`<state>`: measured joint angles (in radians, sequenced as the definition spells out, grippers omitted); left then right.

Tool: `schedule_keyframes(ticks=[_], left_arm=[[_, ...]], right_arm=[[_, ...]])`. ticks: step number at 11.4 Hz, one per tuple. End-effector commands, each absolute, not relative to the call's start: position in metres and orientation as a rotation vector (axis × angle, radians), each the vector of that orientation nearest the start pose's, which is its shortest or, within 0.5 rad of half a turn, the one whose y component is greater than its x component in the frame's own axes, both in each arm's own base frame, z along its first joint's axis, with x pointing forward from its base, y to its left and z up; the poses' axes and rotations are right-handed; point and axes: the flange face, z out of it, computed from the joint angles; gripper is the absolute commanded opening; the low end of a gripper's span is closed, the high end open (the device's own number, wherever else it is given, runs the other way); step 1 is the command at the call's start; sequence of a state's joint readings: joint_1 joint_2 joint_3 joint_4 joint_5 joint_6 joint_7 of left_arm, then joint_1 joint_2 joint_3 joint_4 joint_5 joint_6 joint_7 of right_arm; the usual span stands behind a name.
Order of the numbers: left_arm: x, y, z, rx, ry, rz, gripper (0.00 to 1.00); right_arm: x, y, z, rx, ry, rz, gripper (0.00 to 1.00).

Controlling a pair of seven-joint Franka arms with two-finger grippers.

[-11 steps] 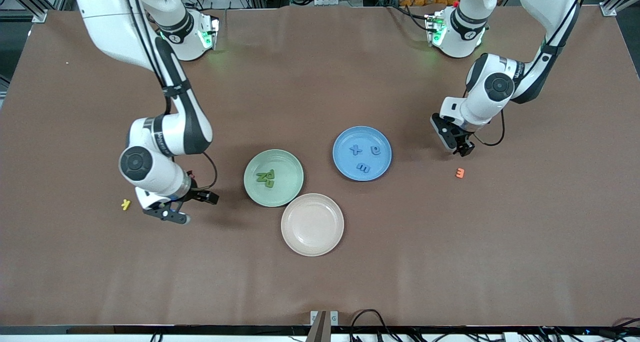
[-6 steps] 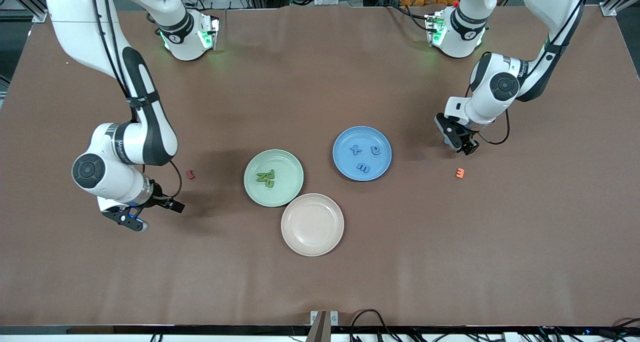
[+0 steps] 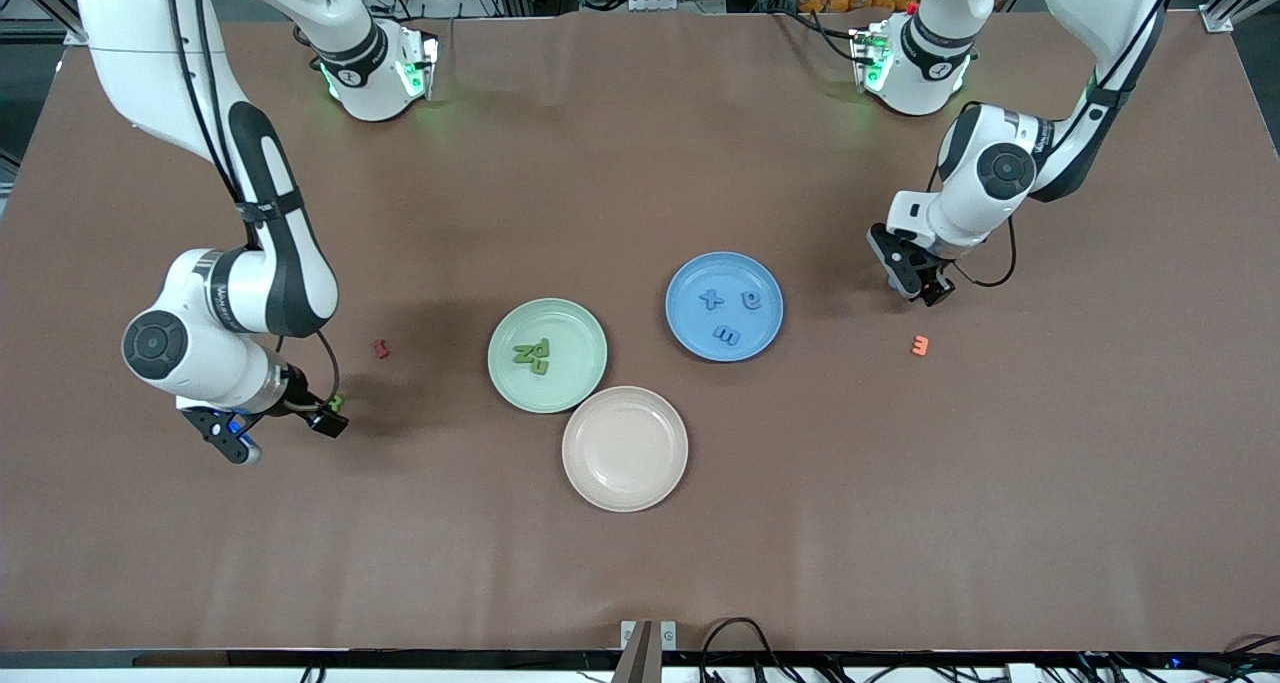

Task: Sort letters by color into matching plates
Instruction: 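Grasp the green B and blue c with the right and left grippers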

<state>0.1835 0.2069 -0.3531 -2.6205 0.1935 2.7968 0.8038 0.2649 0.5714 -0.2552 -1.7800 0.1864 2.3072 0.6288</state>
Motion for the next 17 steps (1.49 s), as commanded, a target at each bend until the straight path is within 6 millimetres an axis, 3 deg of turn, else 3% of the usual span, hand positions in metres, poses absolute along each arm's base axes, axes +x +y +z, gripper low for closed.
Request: schedule_keyframes(ticks=[1,5,7,13,15,17], left_arm=[[0.411,-0.091,0.178,-2.630,1.735,-0.034,0.87],[0.409,-0.092,0.175,-2.633,1.738,-0.040,0.79],[0.409,-0.093,0.175,-2.631,1.742,-0.040,0.63],[0.409,-0.093,0.174,-2.633,1.740,-0.038,0.47],[0.410,-0.093,0.173,-2.635,1.744,-0.036,0.27],[0.412,-0.097,0.173,-2.631,1.751,-0.045,0.16]], right_arm=[[0.656,0.013,0.225,-2.911,1.178,0.024,1.00],[0.652,0.003,0.211,-2.910,1.184,-0.014,1.00],[0.647,-0.001,0.199,-2.905,1.190,-0.059,1.00],[0.642,-0.006,0.187,-2.910,1.199,-0.032,1.00],[0.641,-0.003,0.184,-2.914,1.192,-0.032,0.97],[0.640,0.001,0.184,-2.918,1.181,-0.029,0.85]])
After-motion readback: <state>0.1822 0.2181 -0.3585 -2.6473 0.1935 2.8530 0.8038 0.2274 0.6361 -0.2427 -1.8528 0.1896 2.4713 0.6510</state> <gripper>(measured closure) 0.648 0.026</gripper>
